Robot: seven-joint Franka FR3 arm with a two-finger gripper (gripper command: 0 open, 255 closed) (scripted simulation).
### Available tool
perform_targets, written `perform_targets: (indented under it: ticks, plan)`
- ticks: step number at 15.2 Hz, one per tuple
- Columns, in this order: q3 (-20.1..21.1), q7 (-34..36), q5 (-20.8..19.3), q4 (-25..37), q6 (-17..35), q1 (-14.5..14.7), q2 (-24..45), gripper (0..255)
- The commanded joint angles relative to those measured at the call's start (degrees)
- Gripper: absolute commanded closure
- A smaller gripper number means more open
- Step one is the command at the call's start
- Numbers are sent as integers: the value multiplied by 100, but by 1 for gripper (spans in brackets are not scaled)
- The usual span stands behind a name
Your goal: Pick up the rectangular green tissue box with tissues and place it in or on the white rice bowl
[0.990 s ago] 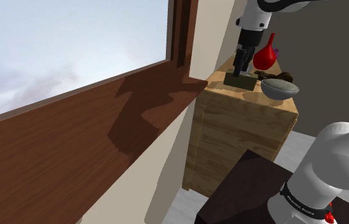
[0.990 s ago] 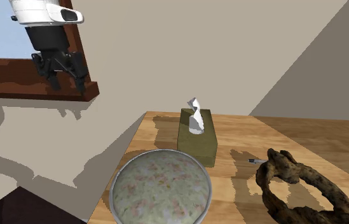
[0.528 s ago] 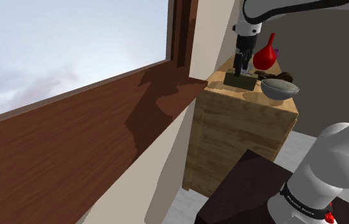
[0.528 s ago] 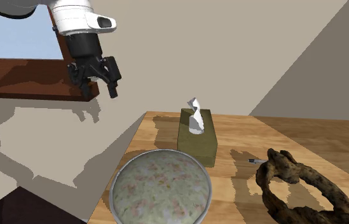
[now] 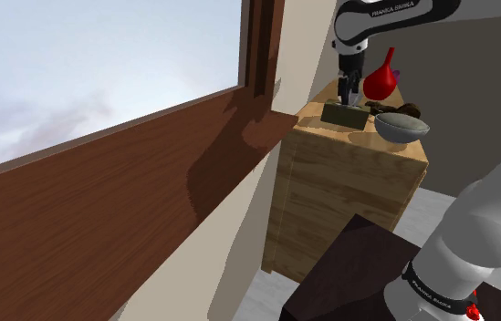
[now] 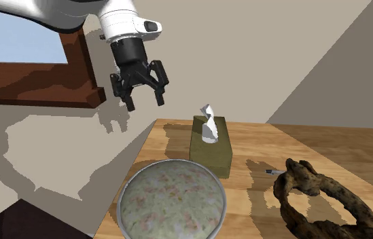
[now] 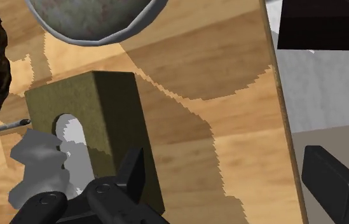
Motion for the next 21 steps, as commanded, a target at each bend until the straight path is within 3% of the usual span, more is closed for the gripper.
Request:
perform_targets:
  ticks: [1,11,21]
  plan:
    - [-97,-118,-194,244,88,-88,317,0]
    - [-492,-687,-858,1951,229,-482,1981,0]
    - [-598,-646,-893,1519,769,-628,2026,0]
